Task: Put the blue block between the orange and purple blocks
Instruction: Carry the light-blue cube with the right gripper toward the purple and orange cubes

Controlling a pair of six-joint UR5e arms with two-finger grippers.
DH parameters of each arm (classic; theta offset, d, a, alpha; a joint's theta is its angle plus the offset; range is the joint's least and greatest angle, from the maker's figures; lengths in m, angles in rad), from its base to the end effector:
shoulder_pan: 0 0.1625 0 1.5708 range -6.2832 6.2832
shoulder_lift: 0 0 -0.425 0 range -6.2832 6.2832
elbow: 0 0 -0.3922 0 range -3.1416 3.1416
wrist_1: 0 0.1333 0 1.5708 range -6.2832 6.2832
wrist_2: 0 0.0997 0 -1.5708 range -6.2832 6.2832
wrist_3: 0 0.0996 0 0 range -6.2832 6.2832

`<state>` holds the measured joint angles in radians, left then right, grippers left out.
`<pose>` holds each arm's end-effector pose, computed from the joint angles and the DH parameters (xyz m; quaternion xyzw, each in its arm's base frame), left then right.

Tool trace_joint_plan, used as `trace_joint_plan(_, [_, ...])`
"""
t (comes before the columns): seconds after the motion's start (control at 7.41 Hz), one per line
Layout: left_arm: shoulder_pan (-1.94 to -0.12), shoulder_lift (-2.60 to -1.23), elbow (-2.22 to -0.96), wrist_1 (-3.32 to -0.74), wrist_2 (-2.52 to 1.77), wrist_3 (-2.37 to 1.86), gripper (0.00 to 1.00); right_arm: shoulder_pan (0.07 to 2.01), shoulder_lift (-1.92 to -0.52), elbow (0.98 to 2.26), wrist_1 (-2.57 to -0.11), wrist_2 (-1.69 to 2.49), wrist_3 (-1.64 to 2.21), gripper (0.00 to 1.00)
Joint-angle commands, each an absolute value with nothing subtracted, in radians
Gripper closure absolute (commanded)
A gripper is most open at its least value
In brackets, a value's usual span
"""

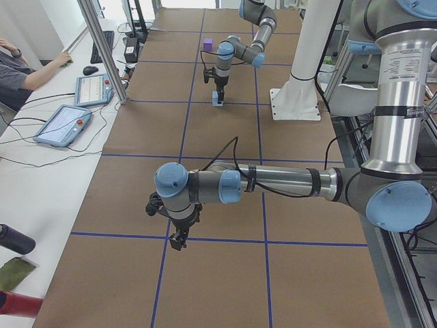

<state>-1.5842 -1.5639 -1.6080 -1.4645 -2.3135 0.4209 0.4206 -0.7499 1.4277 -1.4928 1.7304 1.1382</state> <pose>-0.0724 -0.4820 0.6563 0.0436 0.3617 0.1749 0.9147 -0.6426 -0.4161 0.2094 0.0847 -0.3655 -0.0350 0.9263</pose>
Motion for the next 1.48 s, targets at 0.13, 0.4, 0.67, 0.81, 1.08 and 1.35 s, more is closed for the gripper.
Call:
trace_joint_plan(0.13, [-1.606, -1.513, -1.635, -1.494, -2.374, 0.280, 0.00, 0.428, -0.753, 1.433, -1.488, 1.736, 1.132, 0.36])
trace_joint_plan(0.4, [-1.608, -1.511, -1.655, -1.523, -2.372, 0.247, 0.00, 0.510, -0.806, 1.523, -1.493, 1.796, 1.114, 0.37])
trace_joint_plan(0.67, [-1.608, -1.513, -1.657, -1.525, -2.373, 0.245, 0.00, 0.644, -1.033, 1.763, -1.494, 1.897, 0.984, 0.37])
trace_joint_plan(0.81, [-1.606, -1.513, -1.658, -1.525, -2.375, 0.245, 0.00, 0.722, -1.105, 1.820, -1.494, 1.948, 0.895, 0.38])
trace_joint_plan(1.08, [-1.608, -1.513, -1.658, -1.525, -2.376, 0.227, 0.00, 0.883, -1.318, 1.912, -1.479, 2.035, 0.669, 0.42])
trace_joint_plan(1.35, [-1.608, -1.513, -1.696, -1.531, -2.376, 0.161, 0.00, 1.009, -1.508, 1.948, -1.444, 2.111, 0.525, 0.42])
